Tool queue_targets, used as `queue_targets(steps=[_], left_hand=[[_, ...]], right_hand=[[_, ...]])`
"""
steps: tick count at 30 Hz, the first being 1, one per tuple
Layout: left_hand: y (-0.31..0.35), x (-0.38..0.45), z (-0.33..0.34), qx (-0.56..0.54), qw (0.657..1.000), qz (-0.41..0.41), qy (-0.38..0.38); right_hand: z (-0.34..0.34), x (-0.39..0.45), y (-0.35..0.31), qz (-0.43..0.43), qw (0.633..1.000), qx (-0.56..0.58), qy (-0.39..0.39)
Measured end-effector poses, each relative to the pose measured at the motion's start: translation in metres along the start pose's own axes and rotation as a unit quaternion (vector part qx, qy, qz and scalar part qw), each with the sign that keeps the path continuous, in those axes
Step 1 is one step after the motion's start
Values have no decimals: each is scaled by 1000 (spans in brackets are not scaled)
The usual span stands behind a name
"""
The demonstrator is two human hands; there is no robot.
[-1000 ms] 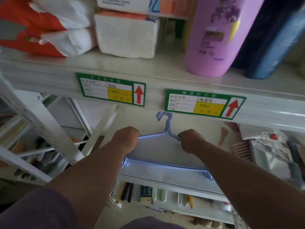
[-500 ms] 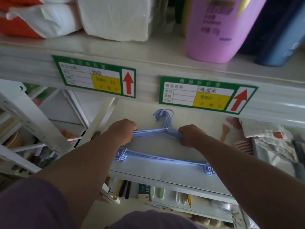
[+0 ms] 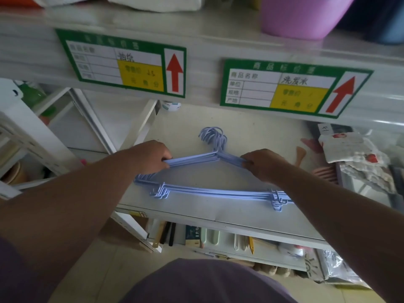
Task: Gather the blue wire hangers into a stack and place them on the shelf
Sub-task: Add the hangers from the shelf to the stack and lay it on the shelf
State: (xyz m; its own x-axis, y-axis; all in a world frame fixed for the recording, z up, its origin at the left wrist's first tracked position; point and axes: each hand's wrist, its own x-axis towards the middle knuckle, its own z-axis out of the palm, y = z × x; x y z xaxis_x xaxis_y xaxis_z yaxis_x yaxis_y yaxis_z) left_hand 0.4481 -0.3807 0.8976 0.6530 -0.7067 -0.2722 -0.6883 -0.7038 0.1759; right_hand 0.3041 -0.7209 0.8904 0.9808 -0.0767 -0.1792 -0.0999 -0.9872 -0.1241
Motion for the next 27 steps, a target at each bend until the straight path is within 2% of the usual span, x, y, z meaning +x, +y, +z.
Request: queue_targets(steps=[11,23,27], left_hand=[[32,15,5,-27,998,-43,45],[66,42,13,46,994,-71,71],[68,47,12,40,994,-71,68]], right_hand=[[8,-4,-2,37,998,-34,33],[0,-19,-7,49,996,-68,11],[2,-22,-7,45,995,-85,8]])
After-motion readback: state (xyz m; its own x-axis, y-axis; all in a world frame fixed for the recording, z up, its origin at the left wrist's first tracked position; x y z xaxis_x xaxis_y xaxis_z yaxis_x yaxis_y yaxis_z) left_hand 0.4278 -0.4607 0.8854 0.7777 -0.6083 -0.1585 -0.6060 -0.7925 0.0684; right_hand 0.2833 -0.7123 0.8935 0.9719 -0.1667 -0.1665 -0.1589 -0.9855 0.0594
